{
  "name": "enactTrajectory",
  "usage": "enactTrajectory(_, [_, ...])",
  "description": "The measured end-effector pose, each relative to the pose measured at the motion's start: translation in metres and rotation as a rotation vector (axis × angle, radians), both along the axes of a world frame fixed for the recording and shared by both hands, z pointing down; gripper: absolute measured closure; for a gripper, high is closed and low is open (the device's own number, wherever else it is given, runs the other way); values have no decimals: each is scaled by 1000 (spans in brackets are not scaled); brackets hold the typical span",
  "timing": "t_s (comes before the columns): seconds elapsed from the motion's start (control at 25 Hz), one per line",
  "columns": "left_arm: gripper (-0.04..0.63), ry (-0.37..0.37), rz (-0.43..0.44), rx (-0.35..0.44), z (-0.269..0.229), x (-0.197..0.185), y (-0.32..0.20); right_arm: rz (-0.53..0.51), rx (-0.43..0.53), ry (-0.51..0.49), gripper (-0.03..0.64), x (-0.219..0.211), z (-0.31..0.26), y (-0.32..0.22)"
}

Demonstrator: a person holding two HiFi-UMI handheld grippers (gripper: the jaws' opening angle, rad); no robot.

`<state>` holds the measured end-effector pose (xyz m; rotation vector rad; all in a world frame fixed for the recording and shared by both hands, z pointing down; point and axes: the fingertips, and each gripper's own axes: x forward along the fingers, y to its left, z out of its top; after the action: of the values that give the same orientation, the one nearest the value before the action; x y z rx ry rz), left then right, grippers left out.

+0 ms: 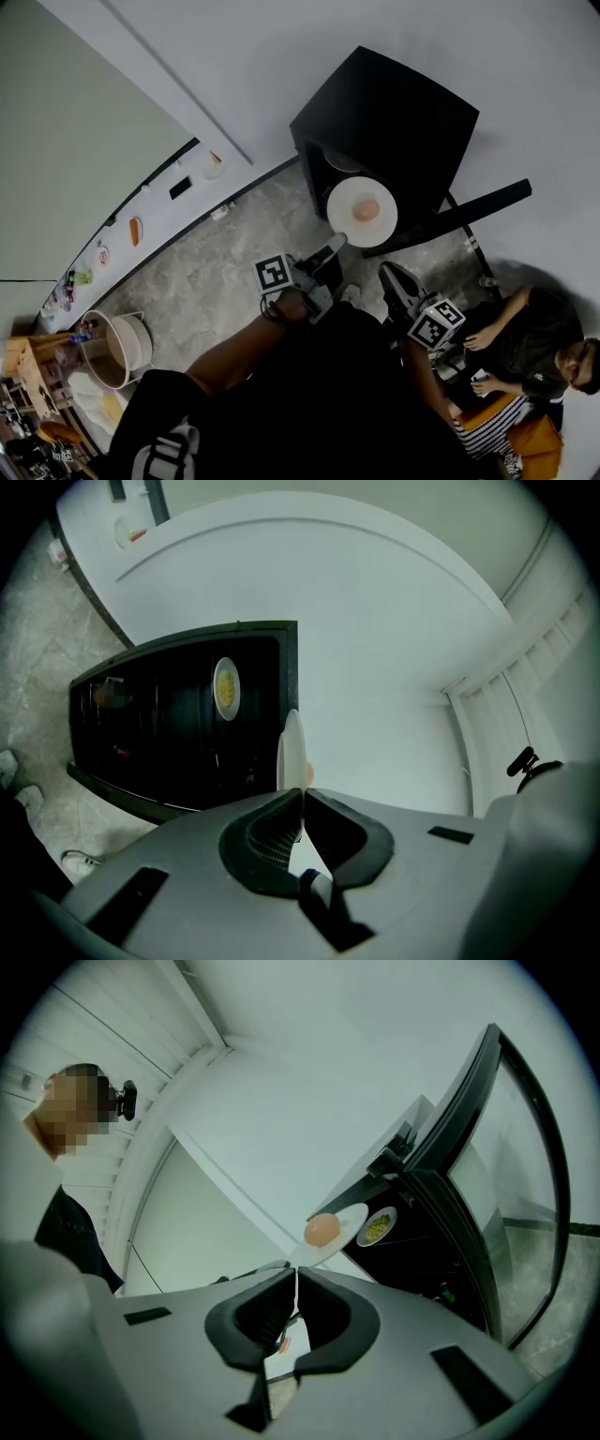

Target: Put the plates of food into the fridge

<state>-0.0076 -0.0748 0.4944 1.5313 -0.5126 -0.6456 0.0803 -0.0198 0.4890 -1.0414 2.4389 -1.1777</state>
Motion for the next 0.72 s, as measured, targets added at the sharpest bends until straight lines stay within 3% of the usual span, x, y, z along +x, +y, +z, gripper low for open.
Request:
enactTrajectory(0.36, [565, 12, 47, -48, 60, 8, -3, 15, -42, 12, 589, -3, 9, 5])
enactTrajectory(0.52, [565, 22, 65, -19, 67, 15, -18, 36, -58, 22, 589, 0, 12, 6])
enactTrajectory(0.72, [565, -26, 94, -28, 99, 24, -34, 64, -72, 2, 589, 5, 15, 7])
